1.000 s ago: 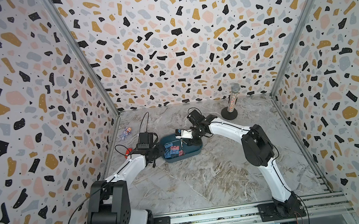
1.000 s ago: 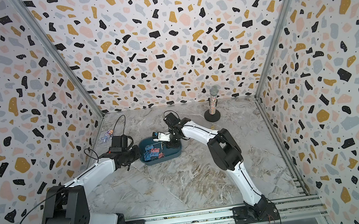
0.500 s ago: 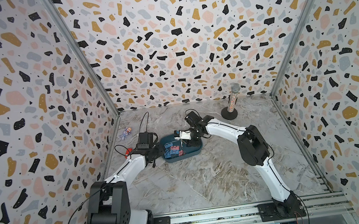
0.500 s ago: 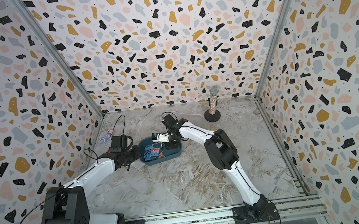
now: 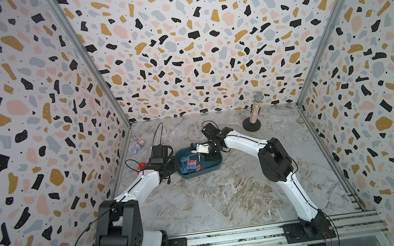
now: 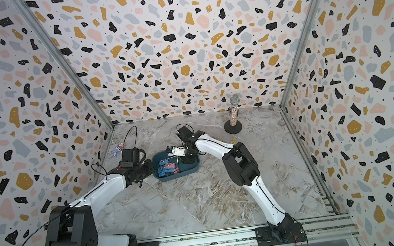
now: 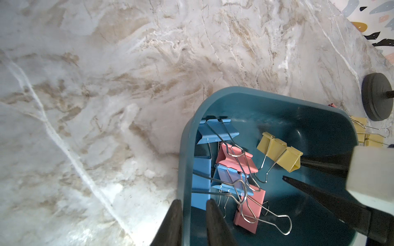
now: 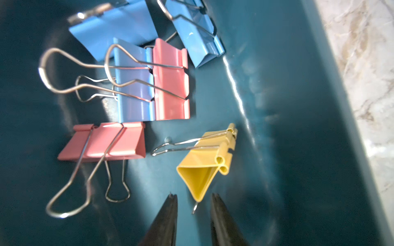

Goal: Take out the binder clips from the storage box
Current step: Pick up the binder clip from the storage box.

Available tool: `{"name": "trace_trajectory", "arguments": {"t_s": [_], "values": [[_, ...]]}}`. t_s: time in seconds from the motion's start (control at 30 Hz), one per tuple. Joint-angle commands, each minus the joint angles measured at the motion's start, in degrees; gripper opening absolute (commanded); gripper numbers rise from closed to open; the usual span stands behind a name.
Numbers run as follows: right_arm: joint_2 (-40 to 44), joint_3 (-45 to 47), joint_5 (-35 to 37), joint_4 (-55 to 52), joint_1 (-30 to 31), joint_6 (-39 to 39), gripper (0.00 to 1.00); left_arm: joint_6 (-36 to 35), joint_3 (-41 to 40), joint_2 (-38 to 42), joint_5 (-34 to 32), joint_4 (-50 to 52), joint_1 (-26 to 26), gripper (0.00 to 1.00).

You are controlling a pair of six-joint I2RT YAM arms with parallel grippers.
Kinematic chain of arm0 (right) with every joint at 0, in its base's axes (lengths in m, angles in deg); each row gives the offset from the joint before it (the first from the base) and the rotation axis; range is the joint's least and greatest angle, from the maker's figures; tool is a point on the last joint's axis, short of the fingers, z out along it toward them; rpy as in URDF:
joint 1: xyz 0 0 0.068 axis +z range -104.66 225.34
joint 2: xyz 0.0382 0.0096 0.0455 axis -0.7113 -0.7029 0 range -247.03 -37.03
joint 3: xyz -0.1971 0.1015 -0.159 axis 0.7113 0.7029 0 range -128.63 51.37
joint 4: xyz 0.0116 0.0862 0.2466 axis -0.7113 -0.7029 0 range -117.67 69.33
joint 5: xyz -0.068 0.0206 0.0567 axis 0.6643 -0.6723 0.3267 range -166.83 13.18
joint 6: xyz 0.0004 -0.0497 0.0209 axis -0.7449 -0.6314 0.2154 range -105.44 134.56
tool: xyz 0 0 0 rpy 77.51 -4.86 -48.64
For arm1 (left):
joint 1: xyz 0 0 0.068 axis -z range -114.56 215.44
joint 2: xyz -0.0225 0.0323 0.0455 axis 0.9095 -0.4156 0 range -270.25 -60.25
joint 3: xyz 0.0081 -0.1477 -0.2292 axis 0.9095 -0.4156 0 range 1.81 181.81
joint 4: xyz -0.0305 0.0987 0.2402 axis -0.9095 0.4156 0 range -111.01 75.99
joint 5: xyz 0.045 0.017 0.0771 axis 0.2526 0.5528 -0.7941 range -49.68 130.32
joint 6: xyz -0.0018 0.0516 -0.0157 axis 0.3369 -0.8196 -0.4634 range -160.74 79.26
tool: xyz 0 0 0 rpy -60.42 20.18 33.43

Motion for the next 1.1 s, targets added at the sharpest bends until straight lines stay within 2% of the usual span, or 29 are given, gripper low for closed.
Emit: {"name": "trace_trajectory", "arguments": {"t_s": [0.0, 0.6, 1.07], "values": [[-0.42, -1.97, 0.54, -1.32, 0.26, 0.87, 0.28, -0.15, -0.19, 1.15, -0.22, -0.33, -0.26, 0.24], [0.73, -1.92, 3.25, 1.23, 0.3, 3.88, 0.01, -0.24, -0.49, 1.93, -0.39, -0.19, -0.26, 0.24], [6.25, -1.2, 3.42, 2.65, 0.04, 5.82, 0.0, -0.27, -0.39, 1.76, -0.58, -0.1, -0.26, 0.24]]}}
